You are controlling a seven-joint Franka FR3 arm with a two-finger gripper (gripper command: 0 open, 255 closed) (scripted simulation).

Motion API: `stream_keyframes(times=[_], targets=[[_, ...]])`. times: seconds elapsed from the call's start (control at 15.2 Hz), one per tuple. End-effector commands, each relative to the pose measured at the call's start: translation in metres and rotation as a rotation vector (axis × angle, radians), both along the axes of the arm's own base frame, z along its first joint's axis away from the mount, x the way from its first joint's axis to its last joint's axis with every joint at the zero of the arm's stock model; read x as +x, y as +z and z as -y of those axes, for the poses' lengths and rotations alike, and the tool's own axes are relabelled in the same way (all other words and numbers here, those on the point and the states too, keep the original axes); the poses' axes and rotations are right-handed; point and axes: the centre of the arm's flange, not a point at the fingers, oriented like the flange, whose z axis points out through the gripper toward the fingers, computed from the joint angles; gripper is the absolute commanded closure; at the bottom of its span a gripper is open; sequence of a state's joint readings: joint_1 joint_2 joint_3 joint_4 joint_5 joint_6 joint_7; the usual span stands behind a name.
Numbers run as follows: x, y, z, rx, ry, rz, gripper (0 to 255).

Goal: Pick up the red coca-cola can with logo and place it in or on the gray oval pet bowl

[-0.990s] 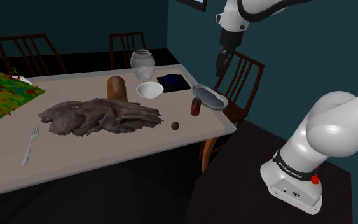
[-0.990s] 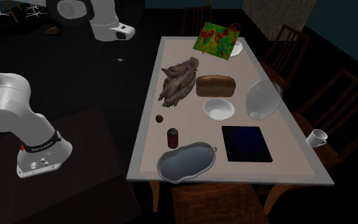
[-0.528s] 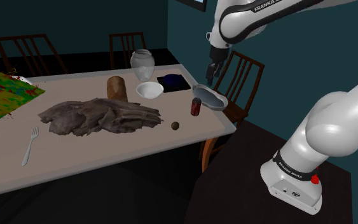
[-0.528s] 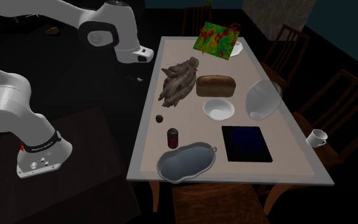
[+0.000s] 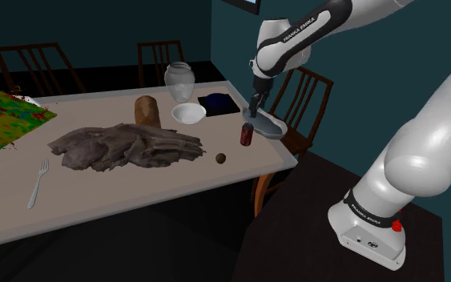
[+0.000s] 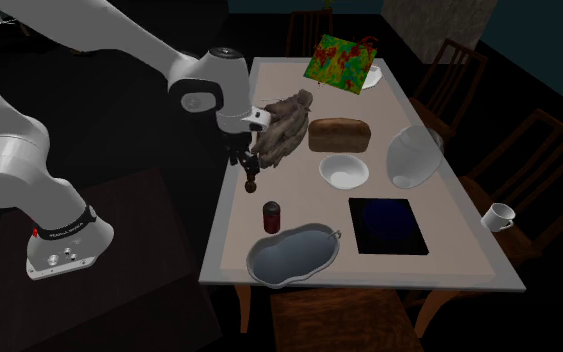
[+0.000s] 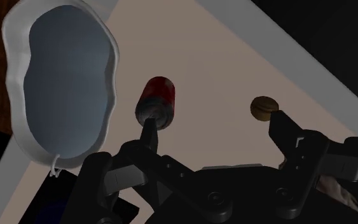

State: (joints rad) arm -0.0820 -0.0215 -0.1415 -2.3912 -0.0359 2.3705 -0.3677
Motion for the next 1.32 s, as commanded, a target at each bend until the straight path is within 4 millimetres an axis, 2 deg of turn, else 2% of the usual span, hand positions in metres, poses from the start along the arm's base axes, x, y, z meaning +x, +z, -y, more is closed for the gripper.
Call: stream_keyframes(times=[0.0, 0.66, 1.12, 1.25], targets=[[0.014, -0.022, 0.011, 0.002, 0.0, -0.001, 0], [0.078, -0.126, 0.058, 0.019, 0.001, -0.008, 0], [0.078, -0.163, 0.058, 0.019, 0.001, -0.008, 0], [0.078, -0.166, 0.058, 0.019, 0.001, -0.008, 0]])
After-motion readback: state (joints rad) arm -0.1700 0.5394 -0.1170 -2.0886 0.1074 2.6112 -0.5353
